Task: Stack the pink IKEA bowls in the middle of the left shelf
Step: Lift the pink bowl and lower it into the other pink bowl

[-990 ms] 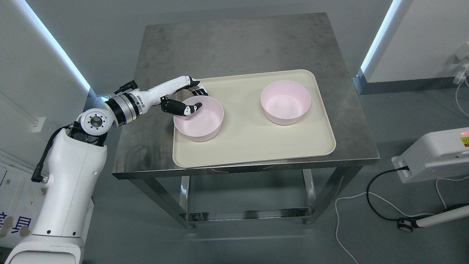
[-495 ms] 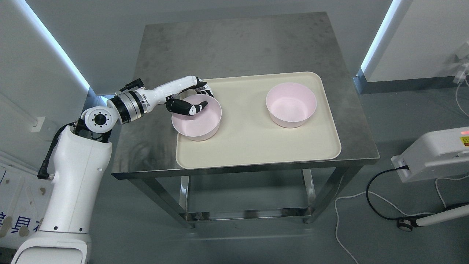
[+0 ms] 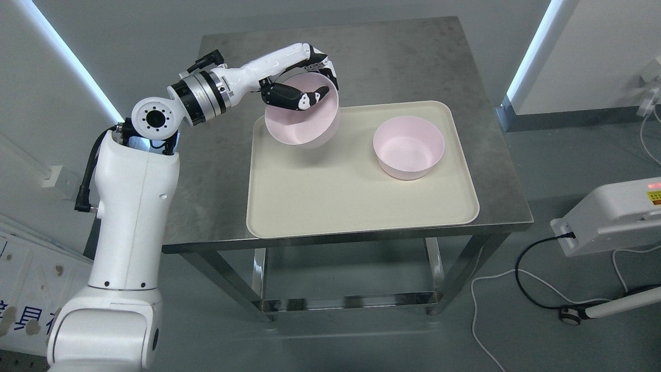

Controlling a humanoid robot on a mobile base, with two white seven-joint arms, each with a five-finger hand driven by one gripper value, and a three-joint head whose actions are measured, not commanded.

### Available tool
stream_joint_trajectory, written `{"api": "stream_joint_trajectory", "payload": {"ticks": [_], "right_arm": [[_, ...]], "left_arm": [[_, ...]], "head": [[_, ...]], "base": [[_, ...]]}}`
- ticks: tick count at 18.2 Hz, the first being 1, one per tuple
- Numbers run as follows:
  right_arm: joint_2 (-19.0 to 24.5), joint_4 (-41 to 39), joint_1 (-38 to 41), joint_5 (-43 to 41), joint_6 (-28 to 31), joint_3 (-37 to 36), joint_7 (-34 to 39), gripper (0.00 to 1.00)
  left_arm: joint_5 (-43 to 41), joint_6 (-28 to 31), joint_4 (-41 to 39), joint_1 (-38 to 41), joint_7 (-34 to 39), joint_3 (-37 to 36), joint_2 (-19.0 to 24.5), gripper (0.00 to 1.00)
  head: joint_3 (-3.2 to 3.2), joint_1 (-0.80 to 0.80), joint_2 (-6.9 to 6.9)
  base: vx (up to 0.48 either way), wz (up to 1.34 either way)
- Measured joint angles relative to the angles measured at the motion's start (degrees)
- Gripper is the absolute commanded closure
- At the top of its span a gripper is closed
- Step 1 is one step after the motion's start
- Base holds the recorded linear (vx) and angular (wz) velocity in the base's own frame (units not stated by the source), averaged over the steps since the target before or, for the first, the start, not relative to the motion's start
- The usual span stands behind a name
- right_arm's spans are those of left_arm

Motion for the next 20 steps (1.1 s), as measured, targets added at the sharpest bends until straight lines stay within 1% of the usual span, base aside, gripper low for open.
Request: {"api": "stream_joint_trajectory", "payload": {"ticks": [4, 7, 12, 16, 20], "right_arm": [[0.0, 0.0, 0.0, 0.0, 0.0, 0.0, 0.0, 0.0], [0.0, 0.0, 0.0, 0.0, 0.0, 0.0, 0.0, 0.0], [0.0, 0.0, 0.0, 0.0, 0.0, 0.0, 0.0, 0.0], [0.0, 0.0, 0.0, 0.0, 0.0, 0.0, 0.0, 0.0], [0.0, 0.0, 0.0, 0.0, 0.0, 0.0, 0.0, 0.0]], "left_arm": [[-0.38, 0.14, 0.36, -1.34, 6.79, -6.24, -3.13, 0.99], [-0.53, 0.15, 1.47, -1.82, 11.36, -11.48, -4.68, 0.98], [-0.65, 0.44, 3.96, -2.29, 16.03, -18.87, -6.49, 0.97], [-0.69, 1.32, 5.77, -2.71, 19.93, -22.37, -7.37, 0.97], [-0.71, 1.51, 8.04, -4.16, 21.32, -24.13, -7.99, 0.96]], "head": [[0.0, 0.0, 0.0], [0.0, 0.0, 0.0], [0.0, 0.0, 0.0], [0.0, 0.0, 0.01], [0.0, 0.0, 0.01]], "base": [[0.0, 0.0], [0.0, 0.0], [0.0, 0.0], [0.0, 0.0], [0.0, 0.0]]}}
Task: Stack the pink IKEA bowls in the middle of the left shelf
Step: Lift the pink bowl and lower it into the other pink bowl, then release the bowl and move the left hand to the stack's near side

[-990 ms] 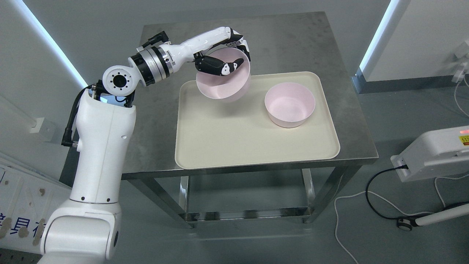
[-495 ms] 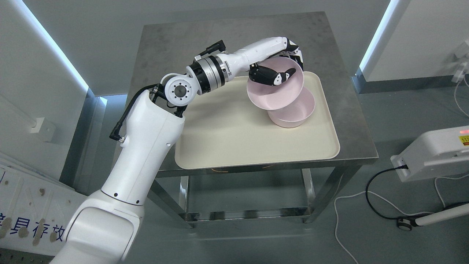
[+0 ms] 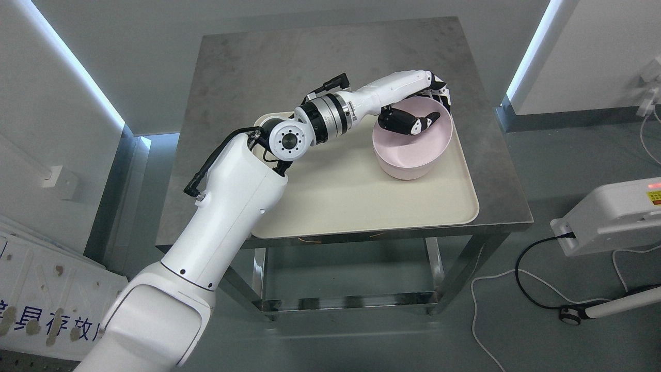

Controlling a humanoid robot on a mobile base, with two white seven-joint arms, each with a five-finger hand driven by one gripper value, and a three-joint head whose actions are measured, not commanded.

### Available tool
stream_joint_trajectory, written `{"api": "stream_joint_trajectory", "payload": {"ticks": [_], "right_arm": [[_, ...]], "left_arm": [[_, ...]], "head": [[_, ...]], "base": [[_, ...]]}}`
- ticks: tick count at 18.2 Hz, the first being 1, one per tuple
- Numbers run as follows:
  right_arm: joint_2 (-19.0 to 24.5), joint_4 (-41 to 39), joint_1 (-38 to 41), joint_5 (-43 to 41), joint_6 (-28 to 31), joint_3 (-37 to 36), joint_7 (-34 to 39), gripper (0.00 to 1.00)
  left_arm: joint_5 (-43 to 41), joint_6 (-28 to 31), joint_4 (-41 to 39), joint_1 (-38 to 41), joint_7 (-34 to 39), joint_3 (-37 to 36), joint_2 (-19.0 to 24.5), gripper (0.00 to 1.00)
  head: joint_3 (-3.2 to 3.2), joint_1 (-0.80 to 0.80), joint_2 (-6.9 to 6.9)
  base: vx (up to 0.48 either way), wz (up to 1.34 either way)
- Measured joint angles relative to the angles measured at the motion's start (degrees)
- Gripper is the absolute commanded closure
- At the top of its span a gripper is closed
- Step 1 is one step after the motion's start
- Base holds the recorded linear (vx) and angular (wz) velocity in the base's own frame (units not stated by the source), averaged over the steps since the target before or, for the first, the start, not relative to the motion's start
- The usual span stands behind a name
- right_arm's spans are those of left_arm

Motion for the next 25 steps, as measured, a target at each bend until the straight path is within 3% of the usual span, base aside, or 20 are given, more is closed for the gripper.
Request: {"api": "stream_joint_trajectory", "payload": {"ticks": [13, 14, 16, 17, 20, 22, 25], "right_arm": [[0.0, 0.0, 0.0, 0.0, 0.0, 0.0, 0.0, 0.0], [0.0, 0.0, 0.0, 0.0, 0.0, 0.0, 0.0, 0.0], [0.0, 0.0, 0.0, 0.0, 0.0, 0.0, 0.0, 0.0], [0.0, 0.0, 0.0, 0.0, 0.0, 0.0, 0.0, 0.0], [0.0, 0.0, 0.0, 0.0, 0.0, 0.0, 0.0, 0.0], [0.0, 0.0, 0.0, 0.0, 0.0, 0.0, 0.0, 0.0], [0.0, 0.0, 0.0, 0.0, 0.0, 0.0, 0.0, 0.0]], "left_arm": [[-2.42, -0.38, 6.32, -2.27, 0.39, 1.02, -0.93, 0.89], [-2.74, -0.43, 6.64, -2.32, 0.39, 1.3, -0.96, 0.81], [-3.23, -0.44, 7.2, -2.33, 0.38, 1.79, -1.02, 0.5], [-3.42, -0.44, 7.44, -2.33, 0.37, 2.03, -1.03, 0.42], [-3.58, -0.78, 7.7, -2.21, 0.29, 3.21, -1.11, 0.31], [-2.66, -1.98, 6.87, -1.34, 0.45, 5.66, -1.14, 0.18], [2.44, -5.7, 4.67, 0.32, 2.51, 10.51, -1.18, 0.13]], "head": [[0.0, 0.0, 0.0], [0.0, 0.0, 0.0], [0.0, 0.0, 0.0], [0.0, 0.0, 0.0], [0.0, 0.0, 0.0], [0.0, 0.0, 0.0], [0.0, 0.0, 0.0]], "base": [[0.0, 0.0], [0.0, 0.0], [0.0, 0.0], [0.0, 0.0], [0.0, 0.0], [0.0, 0.0], [0.0, 0.0]]}}
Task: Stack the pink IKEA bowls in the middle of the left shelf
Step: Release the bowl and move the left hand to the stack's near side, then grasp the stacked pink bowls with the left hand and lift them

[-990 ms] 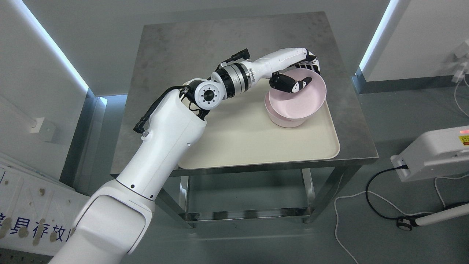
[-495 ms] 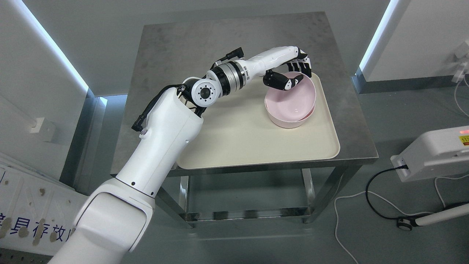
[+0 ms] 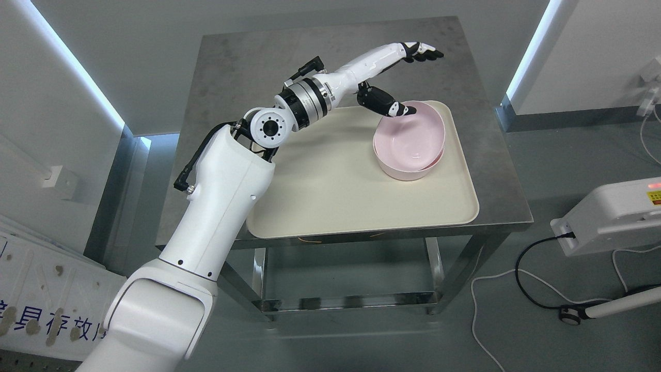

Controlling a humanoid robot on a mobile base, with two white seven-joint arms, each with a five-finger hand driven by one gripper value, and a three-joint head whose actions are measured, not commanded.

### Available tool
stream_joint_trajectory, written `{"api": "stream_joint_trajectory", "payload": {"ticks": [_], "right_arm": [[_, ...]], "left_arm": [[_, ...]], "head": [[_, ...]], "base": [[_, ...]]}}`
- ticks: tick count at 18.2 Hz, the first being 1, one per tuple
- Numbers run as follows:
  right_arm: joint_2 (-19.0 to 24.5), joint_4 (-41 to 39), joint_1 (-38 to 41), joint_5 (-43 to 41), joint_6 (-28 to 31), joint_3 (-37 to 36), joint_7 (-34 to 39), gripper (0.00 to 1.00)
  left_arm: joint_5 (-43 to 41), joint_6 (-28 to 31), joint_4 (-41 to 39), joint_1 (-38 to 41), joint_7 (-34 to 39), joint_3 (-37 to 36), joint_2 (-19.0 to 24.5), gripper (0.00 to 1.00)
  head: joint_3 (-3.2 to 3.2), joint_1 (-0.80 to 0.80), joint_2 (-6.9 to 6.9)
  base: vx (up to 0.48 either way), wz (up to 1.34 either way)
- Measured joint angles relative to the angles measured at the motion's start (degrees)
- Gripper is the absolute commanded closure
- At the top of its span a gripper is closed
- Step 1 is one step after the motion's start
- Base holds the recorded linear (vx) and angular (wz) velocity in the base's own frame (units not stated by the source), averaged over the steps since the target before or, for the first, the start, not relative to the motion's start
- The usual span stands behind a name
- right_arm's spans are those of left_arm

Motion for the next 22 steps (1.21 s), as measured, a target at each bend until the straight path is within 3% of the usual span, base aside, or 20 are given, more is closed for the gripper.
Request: {"api": "stream_joint_trajectory", "payload": {"ticks": [2, 5, 9, 15, 22], "right_arm": [[0.0, 0.0, 0.0, 0.0, 0.0, 0.0, 0.0, 0.0], [0.0, 0.0, 0.0, 0.0, 0.0, 0.0, 0.0, 0.0], [0.0, 0.0, 0.0, 0.0, 0.0, 0.0, 0.02, 0.0], [0.0, 0.0, 0.0, 0.0, 0.0, 0.0, 0.01, 0.0], [0.0, 0.0, 0.0, 0.0, 0.0, 0.0, 0.02, 0.0]], "left_arm": [[4.81, -2.41, -2.56, 2.4, 0.69, 3.24, -0.02, 0.04], [9.62, -5.14, -8.02, 8.86, -0.3, 6.4, -0.04, 0.04], [11.95, -8.82, -15.78, 18.88, -8.81, 8.12, -0.07, 0.08], [-0.15, -9.83, -22.98, 24.75, -13.11, 9.13, -0.08, 0.12], [-15.58, -2.2, -26.33, 22.83, -13.49, 9.07, -0.11, 0.19]], "head": [[0.0, 0.0, 0.0], [0.0, 0.0, 0.0], [0.0, 0.0, 0.0], [0.0, 0.0, 0.0], [0.0, 0.0, 0.0]], "base": [[0.0, 0.0], [0.0, 0.0], [0.0, 0.0], [0.0, 0.0], [0.0, 0.0]]}}
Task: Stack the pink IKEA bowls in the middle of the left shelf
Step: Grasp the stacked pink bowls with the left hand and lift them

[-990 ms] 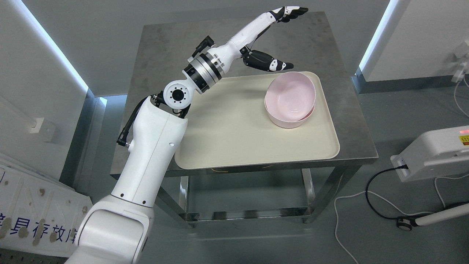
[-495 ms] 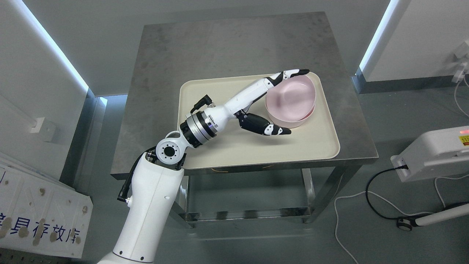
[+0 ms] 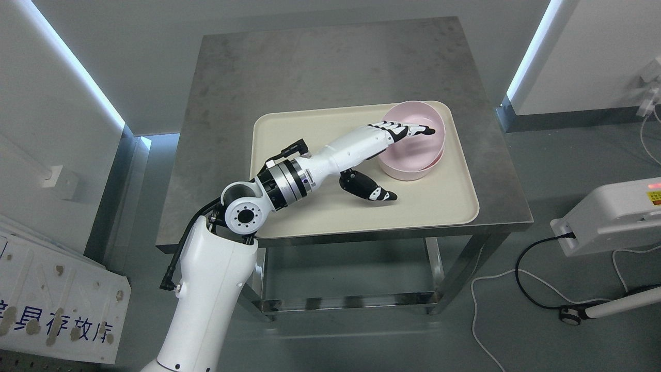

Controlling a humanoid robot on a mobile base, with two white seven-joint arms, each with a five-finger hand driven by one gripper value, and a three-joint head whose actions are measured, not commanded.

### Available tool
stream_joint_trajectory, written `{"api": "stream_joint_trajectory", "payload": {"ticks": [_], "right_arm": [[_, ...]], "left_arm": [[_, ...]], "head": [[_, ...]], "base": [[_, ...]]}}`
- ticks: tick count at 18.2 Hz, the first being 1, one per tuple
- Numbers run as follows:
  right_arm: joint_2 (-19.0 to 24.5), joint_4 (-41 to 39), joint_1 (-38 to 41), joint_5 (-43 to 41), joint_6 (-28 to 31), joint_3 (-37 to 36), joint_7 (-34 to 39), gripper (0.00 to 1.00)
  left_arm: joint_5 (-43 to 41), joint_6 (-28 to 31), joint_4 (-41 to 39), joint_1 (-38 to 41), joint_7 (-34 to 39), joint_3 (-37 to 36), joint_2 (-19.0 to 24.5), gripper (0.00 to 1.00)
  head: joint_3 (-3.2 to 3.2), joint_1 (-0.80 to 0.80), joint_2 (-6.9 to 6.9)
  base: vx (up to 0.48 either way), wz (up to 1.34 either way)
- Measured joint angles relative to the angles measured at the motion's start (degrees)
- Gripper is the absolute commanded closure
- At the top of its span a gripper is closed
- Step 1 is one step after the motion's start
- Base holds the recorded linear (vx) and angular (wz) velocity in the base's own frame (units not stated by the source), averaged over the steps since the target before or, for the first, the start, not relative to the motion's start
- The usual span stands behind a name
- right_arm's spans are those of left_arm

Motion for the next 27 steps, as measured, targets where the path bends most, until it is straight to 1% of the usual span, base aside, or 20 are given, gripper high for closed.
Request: {"api": "stream_joint_trajectory", "payload": {"ticks": [3, 5, 8, 10, 13, 16, 19, 21, 22, 24, 27], "right_arm": [[0.0, 0.0, 0.0, 0.0, 0.0, 0.0, 0.0, 0.0], [0.0, 0.0, 0.0, 0.0, 0.0, 0.0, 0.0, 0.0], [0.0, 0.0, 0.0, 0.0, 0.0, 0.0, 0.0, 0.0], [0.0, 0.0, 0.0, 0.0, 0.0, 0.0, 0.0, 0.0], [0.0, 0.0, 0.0, 0.0, 0.0, 0.0, 0.0, 0.0], [0.0, 0.0, 0.0, 0.0, 0.0, 0.0, 0.0, 0.0], [0.0, 0.0, 0.0, 0.0, 0.0, 0.0, 0.0, 0.0], [0.0, 0.0, 0.0, 0.0, 0.0, 0.0, 0.0, 0.0], [0.0, 0.0, 0.0, 0.0, 0.0, 0.0, 0.0, 0.0], [0.0, 0.0, 0.0, 0.0, 0.0, 0.0, 0.0, 0.0], [0.0, 0.0, 0.0, 0.0, 0.0, 0.0, 0.0, 0.0]], "left_arm": [[-5.32, 1.41, -0.15, -1.64, -0.27, -0.64, -0.01, 0.25], [-7.43, 1.68, -0.18, -2.27, -0.43, -1.29, -0.01, 0.28], [-9.48, 1.93, 0.02, -3.41, -0.46, -2.77, -0.01, 0.32], [-10.5, 2.26, 0.57, -4.35, -0.46, -3.74, -0.01, 0.38], [-11.88, 2.43, 1.68, -5.45, -0.47, -4.99, -0.01, 0.43], [-12.62, 2.58, 2.78, -5.95, -0.47, -6.05, -0.01, 0.54], [-13.0, 2.2, 3.91, -6.23, -0.47, -6.72, -0.01, 0.71], [-13.07, 1.07, 4.49, -6.36, -0.45, -6.89, -0.01, 0.83], [-13.08, 0.14, 4.78, -6.4, -0.41, -6.86, -0.01, 0.87], [-13.01, -1.32, 5.29, -6.46, -0.29, -6.52, -0.01, 0.9], [-12.19, -3.16, 5.77, -6.51, -0.29, -5.47, -0.02, 0.9]], "head": [[0.0, 0.0, 0.0], [0.0, 0.0, 0.0], [0.0, 0.0, 0.0], [0.0, 0.0, 0.0], [0.0, 0.0, 0.0], [0.0, 0.0, 0.0], [0.0, 0.0, 0.0], [0.0, 0.0, 0.0], [0.0, 0.0, 0.0], [0.0, 0.0, 0.0], [0.0, 0.0, 0.0]], "base": [[0.0, 0.0], [0.0, 0.0], [0.0, 0.0], [0.0, 0.0], [0.0, 0.0], [0.0, 0.0], [0.0, 0.0], [0.0, 0.0], [0.0, 0.0], [0.0, 0.0], [0.0, 0.0]]}}
